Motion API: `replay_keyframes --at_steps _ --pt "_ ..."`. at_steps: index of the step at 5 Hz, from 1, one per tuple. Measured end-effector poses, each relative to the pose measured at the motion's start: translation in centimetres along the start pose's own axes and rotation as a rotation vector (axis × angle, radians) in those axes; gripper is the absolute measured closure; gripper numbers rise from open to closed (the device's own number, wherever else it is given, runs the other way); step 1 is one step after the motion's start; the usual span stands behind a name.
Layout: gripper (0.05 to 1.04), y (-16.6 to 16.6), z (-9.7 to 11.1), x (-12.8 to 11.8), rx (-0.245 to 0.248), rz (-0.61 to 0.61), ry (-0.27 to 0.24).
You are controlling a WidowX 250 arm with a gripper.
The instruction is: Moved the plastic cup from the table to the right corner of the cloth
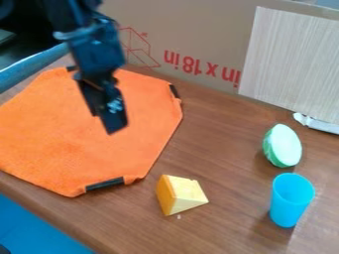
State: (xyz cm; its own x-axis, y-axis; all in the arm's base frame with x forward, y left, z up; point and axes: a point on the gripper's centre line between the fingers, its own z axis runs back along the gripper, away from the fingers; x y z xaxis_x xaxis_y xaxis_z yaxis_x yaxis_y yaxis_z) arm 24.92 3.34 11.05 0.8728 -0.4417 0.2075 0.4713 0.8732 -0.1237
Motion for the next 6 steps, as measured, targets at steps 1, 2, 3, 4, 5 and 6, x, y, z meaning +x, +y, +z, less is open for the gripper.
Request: replay_keyframes --at_steps 1,2,3,4,5,6 --pt "0.083 -3.7 -1.3 2.1 0.036 -0.049 0.023" --pt "0.083 -6.5 -3.0 3.7 0.029 -0.077 0.045" --pt "0.083 -8.6 -5.6 5.5 0.0 -0.07 0.091" --pt "0.083 -9.4 -6.3 7.5 0.004 -0.074 0.073" --pt "0.083 -10.0 -6.2 9.3 0.0 -0.082 0.04" --pt "0.083 -10.3 -5.7 10.4 -0.005 -0.074 0.009"
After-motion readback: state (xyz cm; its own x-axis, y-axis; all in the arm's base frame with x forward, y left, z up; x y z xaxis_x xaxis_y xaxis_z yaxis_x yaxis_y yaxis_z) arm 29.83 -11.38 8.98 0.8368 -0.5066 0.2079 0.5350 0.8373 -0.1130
